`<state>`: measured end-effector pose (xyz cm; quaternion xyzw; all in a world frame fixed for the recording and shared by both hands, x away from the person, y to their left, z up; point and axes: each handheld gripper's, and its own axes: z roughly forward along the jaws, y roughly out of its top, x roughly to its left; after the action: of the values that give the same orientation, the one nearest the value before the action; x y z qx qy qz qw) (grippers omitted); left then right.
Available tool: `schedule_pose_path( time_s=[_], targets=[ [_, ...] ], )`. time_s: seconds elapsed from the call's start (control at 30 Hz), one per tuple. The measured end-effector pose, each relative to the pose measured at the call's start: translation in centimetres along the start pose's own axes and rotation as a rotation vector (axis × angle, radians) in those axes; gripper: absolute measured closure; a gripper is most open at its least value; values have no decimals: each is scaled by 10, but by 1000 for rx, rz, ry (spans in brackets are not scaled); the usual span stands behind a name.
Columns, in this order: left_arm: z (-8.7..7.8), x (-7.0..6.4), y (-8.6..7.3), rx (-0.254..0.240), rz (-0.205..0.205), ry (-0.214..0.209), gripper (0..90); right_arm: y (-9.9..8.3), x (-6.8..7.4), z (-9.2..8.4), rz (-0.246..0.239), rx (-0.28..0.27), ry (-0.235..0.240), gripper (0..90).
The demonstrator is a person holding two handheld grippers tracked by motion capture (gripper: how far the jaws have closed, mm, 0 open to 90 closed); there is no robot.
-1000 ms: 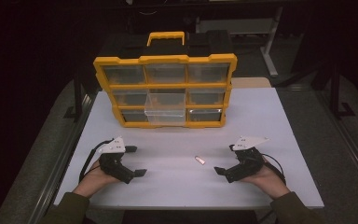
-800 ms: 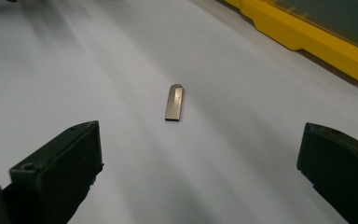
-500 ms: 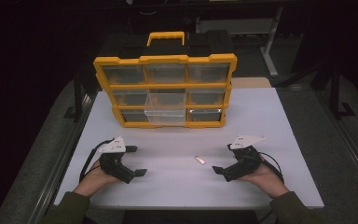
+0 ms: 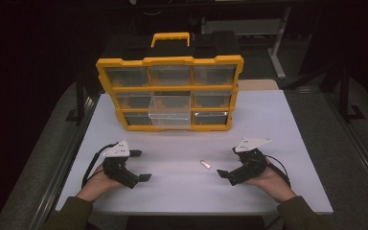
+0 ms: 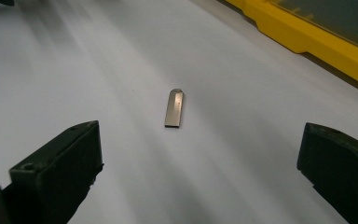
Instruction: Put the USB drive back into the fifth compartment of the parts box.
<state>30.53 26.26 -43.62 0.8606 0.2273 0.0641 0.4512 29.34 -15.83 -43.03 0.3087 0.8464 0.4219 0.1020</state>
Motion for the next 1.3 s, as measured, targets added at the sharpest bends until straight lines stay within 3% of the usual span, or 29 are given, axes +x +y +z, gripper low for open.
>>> schedule_pose_path(
  time_s=[0.73, 1.3],
  targets=[
    [1, 0, 0, 3, -2, -3, 0, 3, -3, 3, 11, 6, 1, 0],
    [0, 0, 0, 0, -5, -4, 0, 16, -5, 9, 10, 1, 14, 0]
  ],
)
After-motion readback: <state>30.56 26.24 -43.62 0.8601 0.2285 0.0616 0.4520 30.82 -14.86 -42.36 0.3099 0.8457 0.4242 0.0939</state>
